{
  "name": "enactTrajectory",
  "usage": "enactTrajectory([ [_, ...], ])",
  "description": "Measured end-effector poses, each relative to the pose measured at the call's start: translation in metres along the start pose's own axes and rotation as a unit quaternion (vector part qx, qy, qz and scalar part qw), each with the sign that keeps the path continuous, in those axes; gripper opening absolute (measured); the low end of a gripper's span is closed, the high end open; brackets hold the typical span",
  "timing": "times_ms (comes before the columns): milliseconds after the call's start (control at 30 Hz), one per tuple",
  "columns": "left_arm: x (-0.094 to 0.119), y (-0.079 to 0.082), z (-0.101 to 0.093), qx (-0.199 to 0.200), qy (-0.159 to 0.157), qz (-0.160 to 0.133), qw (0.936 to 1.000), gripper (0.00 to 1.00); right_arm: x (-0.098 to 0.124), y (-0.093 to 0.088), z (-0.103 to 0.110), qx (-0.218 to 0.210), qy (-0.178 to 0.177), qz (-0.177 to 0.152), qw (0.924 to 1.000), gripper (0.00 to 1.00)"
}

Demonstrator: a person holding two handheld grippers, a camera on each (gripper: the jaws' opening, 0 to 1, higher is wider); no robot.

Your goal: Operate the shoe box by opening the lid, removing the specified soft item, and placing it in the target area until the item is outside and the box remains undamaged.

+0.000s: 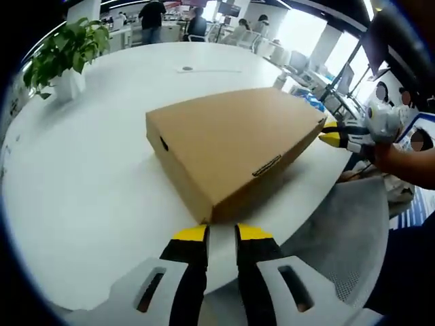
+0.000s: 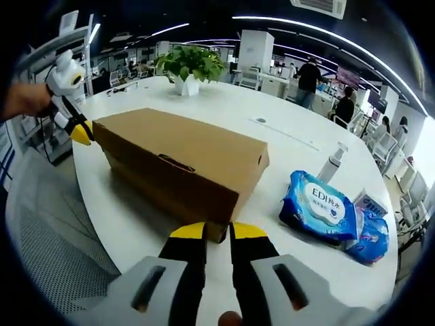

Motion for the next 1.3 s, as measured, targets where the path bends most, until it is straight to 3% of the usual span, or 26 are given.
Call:
enactTrajectory([
  [300,0.001,-0.001,0.000,0.000,-0.001,0.002,1.0000,0.12,0.003,0.005,0.000,0.006,-0.002,-0.008,1.0000,0.10],
  [433,0.013,0.005,-0.002,-0.006,0.003,-0.009,0.9999,0.12,0.011,0.013,-0.003,0.012,-0.010,-0.019,0.9997,0.11],
  [567,0.028,0.018,-0.008,-0.024,0.006,-0.045,0.9987,0.12,0.021,0.027,-0.009,0.014,-0.023,-0.041,0.9988,0.10],
  [700,0.025,0.024,-0.011,-0.047,0.009,-0.078,0.9958,0.12,0.016,0.033,-0.012,0.022,-0.025,-0.049,0.9982,0.10],
  [933,0.001,0.017,-0.011,-0.071,0.016,-0.068,0.9950,0.12,0.000,0.027,-0.013,0.024,-0.022,-0.037,0.9988,0.09],
  [1300,-0.007,0.014,-0.010,-0.088,0.025,-0.055,0.9943,0.10,-0.005,0.017,-0.006,0.021,-0.008,-0.022,0.9995,0.07],
])
Point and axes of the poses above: the point that each gripper's makers call its tool centre point, and the gripper's own axes: x roughly backward along the fingers, z roughly to its left, y roughly out of its top, the point moved 10 cm from there along x, roughly backward along the fingers, and after that the axes turned 15 degrees about x, right-handed, at the moved point
